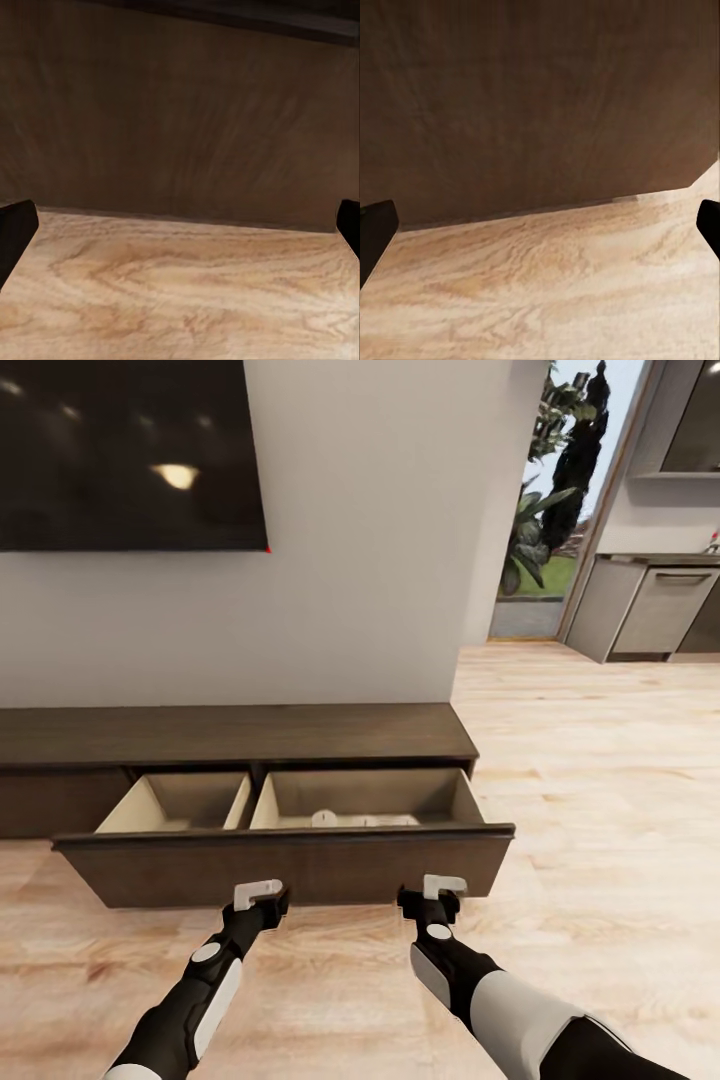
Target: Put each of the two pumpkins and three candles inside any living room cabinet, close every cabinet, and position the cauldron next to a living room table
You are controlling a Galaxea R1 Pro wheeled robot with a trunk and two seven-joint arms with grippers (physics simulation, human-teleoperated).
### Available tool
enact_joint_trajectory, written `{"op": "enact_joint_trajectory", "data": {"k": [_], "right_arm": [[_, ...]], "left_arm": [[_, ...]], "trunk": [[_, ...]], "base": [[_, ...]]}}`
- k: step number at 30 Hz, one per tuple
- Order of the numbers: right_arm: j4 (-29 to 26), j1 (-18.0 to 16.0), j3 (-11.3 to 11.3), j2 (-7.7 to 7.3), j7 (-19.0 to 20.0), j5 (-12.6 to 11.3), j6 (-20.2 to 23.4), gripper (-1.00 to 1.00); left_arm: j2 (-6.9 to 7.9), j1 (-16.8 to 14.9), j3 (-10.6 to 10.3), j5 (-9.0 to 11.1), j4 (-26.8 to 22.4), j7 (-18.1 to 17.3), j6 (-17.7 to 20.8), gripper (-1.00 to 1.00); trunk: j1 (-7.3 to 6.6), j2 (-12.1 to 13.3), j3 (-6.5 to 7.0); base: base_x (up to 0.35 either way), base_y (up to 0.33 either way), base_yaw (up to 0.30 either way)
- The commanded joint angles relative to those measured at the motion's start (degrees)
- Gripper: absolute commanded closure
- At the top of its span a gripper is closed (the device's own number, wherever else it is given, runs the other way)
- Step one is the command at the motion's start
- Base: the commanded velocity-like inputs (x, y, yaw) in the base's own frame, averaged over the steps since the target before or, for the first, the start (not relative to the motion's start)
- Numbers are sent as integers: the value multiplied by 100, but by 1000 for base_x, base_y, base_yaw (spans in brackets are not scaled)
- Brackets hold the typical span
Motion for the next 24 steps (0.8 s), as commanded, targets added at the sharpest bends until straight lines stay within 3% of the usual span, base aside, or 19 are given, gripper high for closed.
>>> {"op": "enact_joint_trajectory", "data": {"k": [1,11,24], "right_arm": [[3,-5,49,0,-21,-62,-28,-100],[3,-5,43,0,-21,-62,-28,-100],[3,-5,45,0,-21,-61,-28,-100]], "left_arm": [[2,-1,-9,59,-10,13,28,-100],[-6,-1,-92,31,-13,21,-37,-100],[-7,-2,-112,18,-10,30,-42,-100]], "trunk": [[2,-2,-5],[2,-2,-5],[284,-516,-239]], "base": [[331,0,0],[67,0,0],[0,0,0]]}}
